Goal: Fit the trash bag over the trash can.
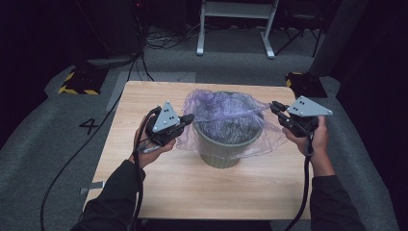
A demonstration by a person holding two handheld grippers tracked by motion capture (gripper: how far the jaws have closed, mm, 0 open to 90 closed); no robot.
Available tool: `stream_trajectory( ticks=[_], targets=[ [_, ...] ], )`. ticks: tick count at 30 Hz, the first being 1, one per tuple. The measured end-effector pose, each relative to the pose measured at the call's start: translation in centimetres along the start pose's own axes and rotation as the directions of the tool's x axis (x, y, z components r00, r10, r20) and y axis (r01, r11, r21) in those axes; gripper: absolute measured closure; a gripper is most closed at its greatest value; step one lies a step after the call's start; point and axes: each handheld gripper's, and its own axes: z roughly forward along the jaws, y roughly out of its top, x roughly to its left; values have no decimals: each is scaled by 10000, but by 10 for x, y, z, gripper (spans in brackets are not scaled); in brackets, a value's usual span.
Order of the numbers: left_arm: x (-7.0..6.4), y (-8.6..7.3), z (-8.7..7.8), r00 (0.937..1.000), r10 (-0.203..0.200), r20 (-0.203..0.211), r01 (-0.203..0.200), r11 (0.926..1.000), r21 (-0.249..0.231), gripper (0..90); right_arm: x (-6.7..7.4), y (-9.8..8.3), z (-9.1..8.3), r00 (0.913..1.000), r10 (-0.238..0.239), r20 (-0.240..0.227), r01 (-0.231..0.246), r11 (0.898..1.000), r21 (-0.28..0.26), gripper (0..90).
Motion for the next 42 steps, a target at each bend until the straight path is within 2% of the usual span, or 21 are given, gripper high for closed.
stream_trajectory(
  ticks=[3, 7, 9, 12, 14, 15, 16, 17, 19, 21, 22, 23, 24, 27, 30, 36, 39, 40, 42],
  targets=[
    [10, -2, 4, 9997, -243, -92, 245, 9996, 138, 897, -6, -3, 7, 9991, 412, -103, -409, 9988, 264, 822],
    [24, -5, 9, 9978, -599, -291, 606, 9979, 229, 896, -12, -7, 16, 9971, 738, -194, -727, 9960, 524, 839],
    [30, -6, 12, 9962, -798, -354, 807, 9964, 243, 895, -14, -9, 21, 9965, 790, -269, -772, 9949, 644, 863],
    [36, -7, 19, 9954, -743, -607, 767, 9963, 383, 894, -16, -10, 29, 9960, 820, -341, -789, 9934, 838, 885],
    [39, -8, 24, 9945, -841, -628, 869, 9953, 428, 888, -16, -10, 35, 9968, 750, -267, -720, 9922, 1017, 890],
    [41, -8, 27, 9929, -905, -777, 942, 9945, 462, 866, -17, -10, 37, 9968, 753, -263, -721, 9917, 1068, 893],
    [43, -9, 29, 9905, -1009, -932, 1057, 9932, 484, 797, -17, -10, 41, 9965, 791, -267, -756, 9905, 1147, 895],
    [44, -10, 31, 9861, -1317, -1010, 1371, 9894, 484, 722, -17, -10, 42, 9961, 835, -278, -796, 9898, 1182, 897],
    [45, -12, 31, 9821, -1748, -698, 1782, 9830, 452, 500, -19, -13, 48, 9938, 1055, -350, -1003, 9866, 1284, 899],
    [42, -13, 26, 9796, -1949, -486, 1969, 9796, 395, 359, -19, -14, 50, 9932, 1107, -345, -1050, 9849, 1379, 900],
    [40, -14, 21, 9808, -1897, -459, 1908, 9814, 216, 277, -19, -15, 50, 9932, 1130, -280, -1081, 9844, 1390, 900],
    [37, -15, 15, 9847, -1734, -191, 1733, 9849, -43, 211, -19, -16, 49, 9927, 1161, -313, -1109, 9845, 1361, 900],
    [33, -16, 9, 9872, -1595, -57, 1593, 9869, -260, 180, -18, -16, 48, 9927, 1155, -355, -1097, 9847, 1357, 900],
    [20, -20, -10, 9918, -1204, 434, 1230, 9903, -642, 156, -18, -16, 45, 9922, 1173, -419, -1107, 9846, 1350, 900],
    [5, -22, -27, 9973, -645, 361, 674, 9940, -862, 155, -16, -15, 44, 9925, 1170, -365, -1108, 9838, 1406, 900],
    [-5, -26, -51, 9970, -728, 246, 751, 9910, -1111, 164, -13, -12, 43, 9932, 1113, -339, -1052, 9834, 1479, 900],
    [-26, -28, -55, 9993, 206, 310, -172, 9944, -1044, 166, -13, -11, 43, 9935, 1094, -317, -1035, 9832, 1500, 900],
    [-32, -29, -55, 9983, 369, 459, -318, 9937, -1073, 162, -13, -10, 44, 9940, 1046, -313, -987, 9835, 1515, 900],
    [-39, -30, -55, 9956, 448, 829, -352, 9929, -1140, 168, -12, -9, 44, 9939, 1054, -326, -993, 9833, 1524, 900]
  ],
)
